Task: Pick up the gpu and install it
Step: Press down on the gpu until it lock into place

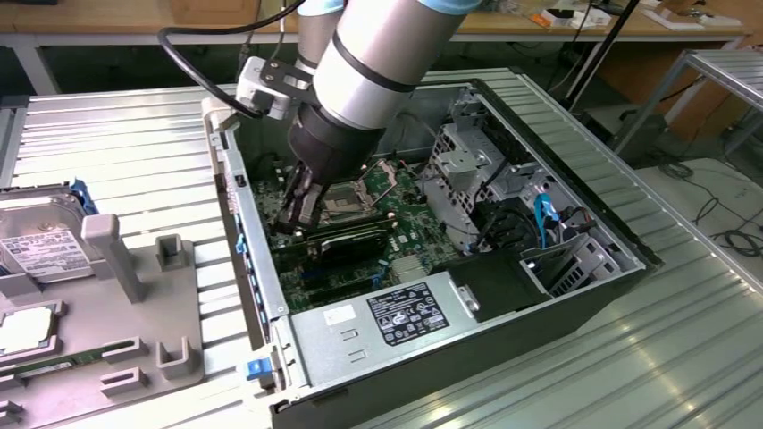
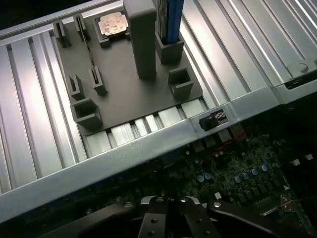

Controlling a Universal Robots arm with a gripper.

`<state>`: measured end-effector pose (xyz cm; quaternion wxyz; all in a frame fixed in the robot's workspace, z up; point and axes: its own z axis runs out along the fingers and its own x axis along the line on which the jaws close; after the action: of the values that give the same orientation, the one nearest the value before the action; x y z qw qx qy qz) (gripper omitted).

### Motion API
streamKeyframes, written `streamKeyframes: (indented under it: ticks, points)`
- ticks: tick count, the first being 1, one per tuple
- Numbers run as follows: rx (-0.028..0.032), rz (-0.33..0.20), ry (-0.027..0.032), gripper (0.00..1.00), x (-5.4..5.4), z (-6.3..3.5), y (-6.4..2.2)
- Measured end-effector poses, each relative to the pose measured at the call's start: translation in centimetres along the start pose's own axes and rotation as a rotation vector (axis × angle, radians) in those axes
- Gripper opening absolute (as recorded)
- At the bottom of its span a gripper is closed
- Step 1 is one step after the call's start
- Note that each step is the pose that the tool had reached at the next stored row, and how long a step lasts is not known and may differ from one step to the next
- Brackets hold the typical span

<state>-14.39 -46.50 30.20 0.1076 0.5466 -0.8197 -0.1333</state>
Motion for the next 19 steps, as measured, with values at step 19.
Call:
streamKeyframes:
  ticks: [19]
  points:
    - [0.0150, -0.002, -0.0060, 0.11, 0.8, 0.92, 1.04]
